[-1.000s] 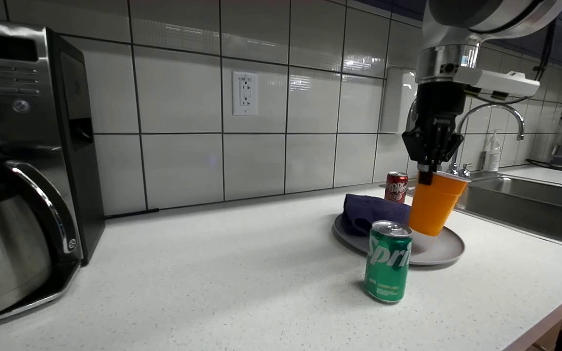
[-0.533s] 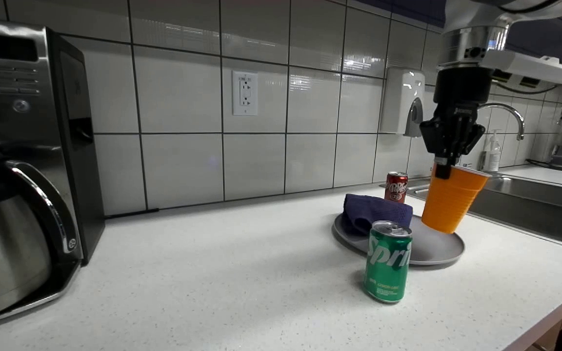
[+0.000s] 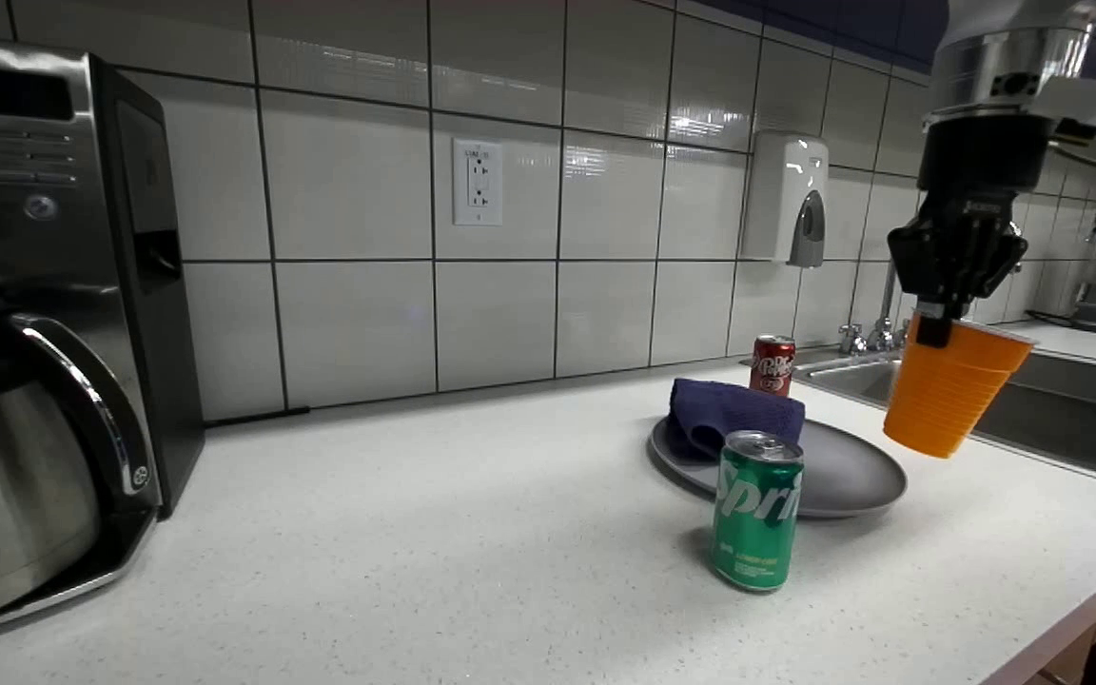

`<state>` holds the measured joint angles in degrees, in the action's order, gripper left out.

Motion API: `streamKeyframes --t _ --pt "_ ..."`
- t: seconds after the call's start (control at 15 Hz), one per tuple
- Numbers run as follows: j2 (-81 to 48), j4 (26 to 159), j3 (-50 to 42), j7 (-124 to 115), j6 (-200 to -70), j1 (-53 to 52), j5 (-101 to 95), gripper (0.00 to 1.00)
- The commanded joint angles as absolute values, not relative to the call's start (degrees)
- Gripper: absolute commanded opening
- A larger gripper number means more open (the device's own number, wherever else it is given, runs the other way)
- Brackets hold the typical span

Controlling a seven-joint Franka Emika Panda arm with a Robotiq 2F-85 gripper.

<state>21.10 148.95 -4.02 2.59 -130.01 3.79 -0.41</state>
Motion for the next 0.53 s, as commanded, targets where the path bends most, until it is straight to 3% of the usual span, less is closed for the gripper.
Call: streamKeyframes --t 0.0,0.47 --pt "26.24 152.00 -4.56 1.20 -128.26 6.05 -2.52 0.01" --pt "28.82 153.98 -7.30 2.09 -128.06 10.28 -4.60 0.01"
